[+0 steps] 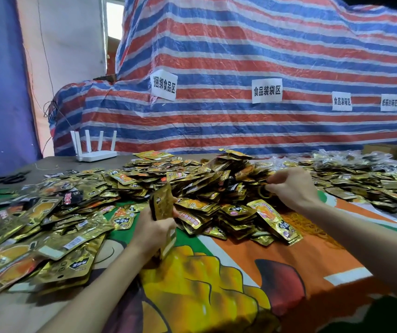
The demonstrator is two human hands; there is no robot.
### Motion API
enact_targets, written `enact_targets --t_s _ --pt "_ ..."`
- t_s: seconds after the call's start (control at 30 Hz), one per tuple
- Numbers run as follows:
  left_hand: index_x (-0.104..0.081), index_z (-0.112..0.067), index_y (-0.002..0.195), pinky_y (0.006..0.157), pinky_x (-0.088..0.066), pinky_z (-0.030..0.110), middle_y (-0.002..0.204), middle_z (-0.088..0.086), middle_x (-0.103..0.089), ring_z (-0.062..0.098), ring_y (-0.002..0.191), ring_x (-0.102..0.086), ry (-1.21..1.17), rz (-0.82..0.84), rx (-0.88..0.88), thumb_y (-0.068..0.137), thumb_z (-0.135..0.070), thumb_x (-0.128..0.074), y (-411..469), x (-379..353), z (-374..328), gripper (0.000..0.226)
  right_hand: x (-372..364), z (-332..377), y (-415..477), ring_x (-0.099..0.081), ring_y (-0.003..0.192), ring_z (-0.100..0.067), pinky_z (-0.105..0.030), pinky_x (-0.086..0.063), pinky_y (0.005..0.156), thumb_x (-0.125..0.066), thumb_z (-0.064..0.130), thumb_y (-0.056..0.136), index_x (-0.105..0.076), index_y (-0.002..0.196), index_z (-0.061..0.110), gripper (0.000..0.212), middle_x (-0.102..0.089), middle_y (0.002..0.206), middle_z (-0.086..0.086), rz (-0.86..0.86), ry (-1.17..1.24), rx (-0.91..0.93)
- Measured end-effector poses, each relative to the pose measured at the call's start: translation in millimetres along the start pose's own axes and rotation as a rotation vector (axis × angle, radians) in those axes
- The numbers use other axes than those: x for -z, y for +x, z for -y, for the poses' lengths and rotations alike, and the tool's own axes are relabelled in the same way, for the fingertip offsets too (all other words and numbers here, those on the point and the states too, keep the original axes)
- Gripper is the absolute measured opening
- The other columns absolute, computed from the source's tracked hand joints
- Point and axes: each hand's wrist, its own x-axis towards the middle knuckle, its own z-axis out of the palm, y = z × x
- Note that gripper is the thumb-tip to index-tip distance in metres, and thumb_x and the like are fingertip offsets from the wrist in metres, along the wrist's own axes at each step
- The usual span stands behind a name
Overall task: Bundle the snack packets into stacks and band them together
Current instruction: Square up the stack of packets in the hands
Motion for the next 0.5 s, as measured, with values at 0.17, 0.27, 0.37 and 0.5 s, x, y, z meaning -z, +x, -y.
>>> enact_targets --t_s 0.17,0.27,0.37,0.5 --pt "-0.068 -0.004 0.106 0.077 -0.057 0.04 0.094 0.019 -0.068 0.023 0.077 -0.072 -0.338 -0.059 0.155 0.08 0.022 -0.049 4.2 7.8 -3.6 0.041 -45.3 64.6 -19.5 -0.071 0.072 -0.003 -0.014 -0.052 0.063 -0.083 0.012 0.083 -0.078 0.093 0.017 0.012 -0.075 0.084 0.006 0.176 0.462 0.129" --pt "-0.068 -0.003 0.111 0.078 -0.059 0.043 0.107 0.013 -0.075 0.026 0.083 -0.071 -0.433 -0.043 0.255 0.081 0.019 -0.048 5.8 12.9 -5.9 0.042 -82.0 97.5 -29.7 -0.071 0.067 0.0 -0.011 -0.049 0.058 -0.084 0.01 0.081 -0.078 0.085 0.02 0.013 -0.076 0.076 0.007 0.268 0.647 0.169" --pt "-0.068 0.0 0.111 0.066 -0.062 0.041 0.103 0.015 -0.076 0.028 0.078 -0.072 -0.528 -0.01 0.351 0.081 0.013 -0.052 7.5 19.6 -7.4 0.037 -118.8 120.9 -35.7 -0.072 0.069 -0.001 -0.012 -0.052 0.061 -0.085 0.01 0.08 -0.079 0.087 0.016 0.011 -0.077 0.077 0.006 0.283 0.714 0.188" --pt "-0.072 0.005 0.094 0.049 -0.056 0.031 0.086 0.019 -0.076 0.025 0.064 -0.073 -0.394 -0.176 0.392 0.076 0.016 -0.056 12.9 19.0 0.3 0.026 -158.2 123.9 -44.5 -0.072 0.072 0.001 -0.014 -0.058 0.071 -0.082 0.009 0.082 -0.08 0.094 0.013 0.012 -0.077 0.084 0.005 0.157 0.624 0.223"
